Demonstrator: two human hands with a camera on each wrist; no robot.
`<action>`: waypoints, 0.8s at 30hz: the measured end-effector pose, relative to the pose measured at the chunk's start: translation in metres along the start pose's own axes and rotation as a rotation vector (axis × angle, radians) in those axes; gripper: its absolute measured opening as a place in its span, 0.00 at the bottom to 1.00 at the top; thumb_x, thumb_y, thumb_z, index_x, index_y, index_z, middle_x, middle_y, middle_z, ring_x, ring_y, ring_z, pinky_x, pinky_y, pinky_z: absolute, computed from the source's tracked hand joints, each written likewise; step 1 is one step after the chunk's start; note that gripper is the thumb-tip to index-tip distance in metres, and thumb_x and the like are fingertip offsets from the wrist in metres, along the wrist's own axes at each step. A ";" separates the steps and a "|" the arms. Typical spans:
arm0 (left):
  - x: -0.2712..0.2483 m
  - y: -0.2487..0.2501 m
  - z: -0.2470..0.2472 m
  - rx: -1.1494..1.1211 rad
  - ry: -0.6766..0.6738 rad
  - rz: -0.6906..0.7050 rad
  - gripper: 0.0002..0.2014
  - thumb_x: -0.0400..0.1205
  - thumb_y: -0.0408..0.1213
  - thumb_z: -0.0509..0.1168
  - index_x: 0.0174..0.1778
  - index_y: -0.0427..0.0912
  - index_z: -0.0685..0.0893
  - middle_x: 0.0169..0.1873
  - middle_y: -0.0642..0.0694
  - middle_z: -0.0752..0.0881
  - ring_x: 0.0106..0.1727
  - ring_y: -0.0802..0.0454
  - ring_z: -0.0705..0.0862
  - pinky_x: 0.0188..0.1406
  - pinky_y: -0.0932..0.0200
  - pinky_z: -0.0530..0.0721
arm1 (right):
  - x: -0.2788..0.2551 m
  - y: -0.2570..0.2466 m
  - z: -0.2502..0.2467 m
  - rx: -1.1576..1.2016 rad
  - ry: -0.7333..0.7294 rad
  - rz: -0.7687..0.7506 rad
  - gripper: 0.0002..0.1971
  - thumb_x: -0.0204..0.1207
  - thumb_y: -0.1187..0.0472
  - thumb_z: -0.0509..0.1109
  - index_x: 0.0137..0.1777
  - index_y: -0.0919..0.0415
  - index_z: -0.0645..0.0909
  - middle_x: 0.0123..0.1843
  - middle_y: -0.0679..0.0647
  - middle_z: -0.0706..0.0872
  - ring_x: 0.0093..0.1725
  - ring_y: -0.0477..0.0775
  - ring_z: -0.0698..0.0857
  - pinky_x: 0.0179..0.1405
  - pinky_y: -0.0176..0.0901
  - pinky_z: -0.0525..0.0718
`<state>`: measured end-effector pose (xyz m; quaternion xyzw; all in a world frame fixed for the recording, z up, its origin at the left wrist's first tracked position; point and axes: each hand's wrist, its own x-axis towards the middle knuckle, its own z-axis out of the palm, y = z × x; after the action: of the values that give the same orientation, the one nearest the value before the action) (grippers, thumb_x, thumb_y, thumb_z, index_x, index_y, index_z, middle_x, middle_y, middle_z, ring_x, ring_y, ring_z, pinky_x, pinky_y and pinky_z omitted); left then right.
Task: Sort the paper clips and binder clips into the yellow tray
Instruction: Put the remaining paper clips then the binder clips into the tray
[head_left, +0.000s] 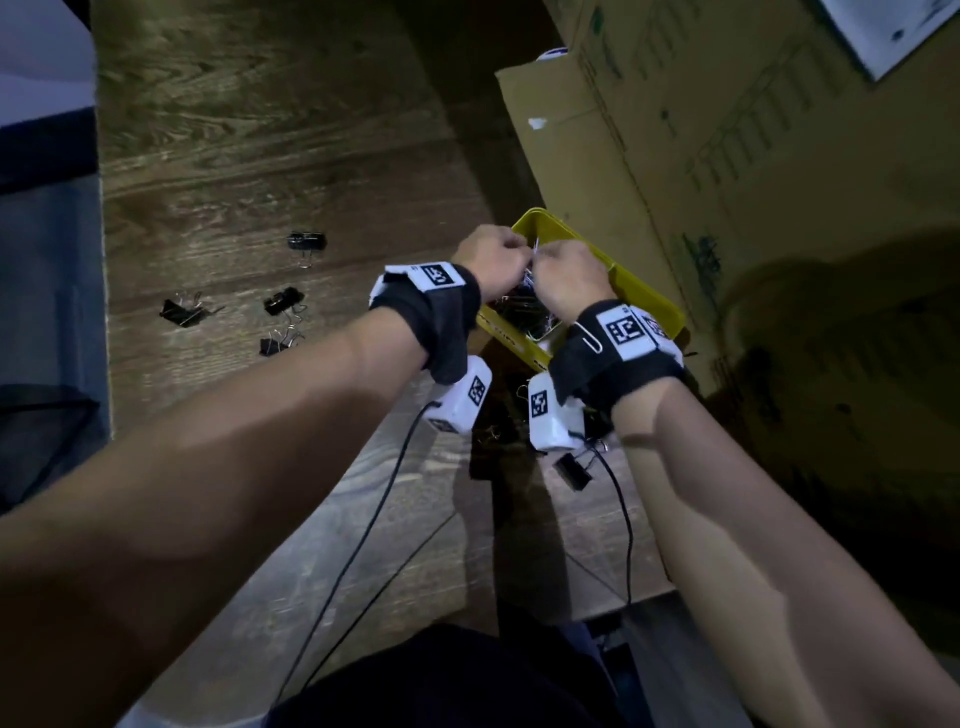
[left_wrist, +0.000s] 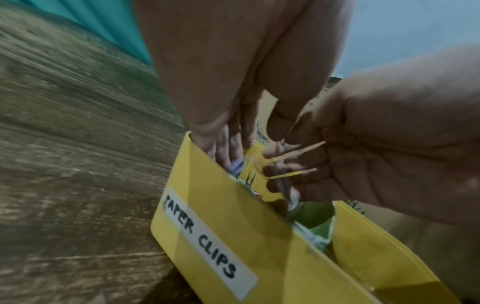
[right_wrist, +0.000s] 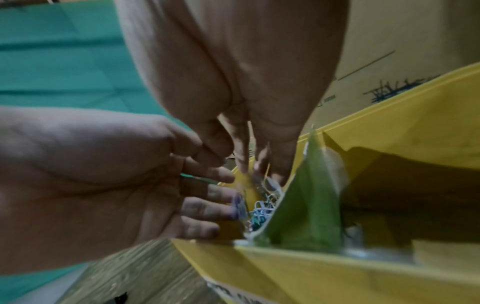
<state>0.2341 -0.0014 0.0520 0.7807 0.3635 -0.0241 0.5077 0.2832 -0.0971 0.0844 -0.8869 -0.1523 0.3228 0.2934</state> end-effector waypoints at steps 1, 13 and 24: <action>0.000 -0.003 -0.001 0.049 -0.015 0.005 0.13 0.78 0.38 0.64 0.57 0.44 0.86 0.58 0.44 0.86 0.61 0.47 0.82 0.64 0.55 0.78 | 0.001 0.003 0.001 -0.010 -0.021 -0.027 0.18 0.82 0.60 0.57 0.69 0.59 0.78 0.71 0.60 0.79 0.72 0.62 0.75 0.71 0.47 0.71; -0.084 -0.072 0.016 0.457 -0.106 0.501 0.14 0.76 0.49 0.65 0.46 0.41 0.82 0.40 0.46 0.81 0.41 0.48 0.79 0.38 0.58 0.73 | -0.084 0.105 0.004 0.172 -0.204 -0.309 0.11 0.77 0.64 0.72 0.50 0.44 0.86 0.51 0.46 0.89 0.52 0.46 0.87 0.59 0.45 0.84; -0.106 -0.097 0.090 0.864 -0.260 0.382 0.48 0.65 0.71 0.65 0.77 0.58 0.52 0.79 0.34 0.52 0.78 0.29 0.50 0.74 0.28 0.56 | -0.119 0.175 0.044 -0.475 -0.012 -0.083 0.37 0.77 0.44 0.67 0.82 0.52 0.55 0.82 0.63 0.55 0.82 0.65 0.55 0.79 0.60 0.61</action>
<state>0.1291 -0.1108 -0.0239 0.9632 0.1043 -0.1763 0.1739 0.1792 -0.2703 0.0063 -0.9221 -0.2620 0.2706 0.0887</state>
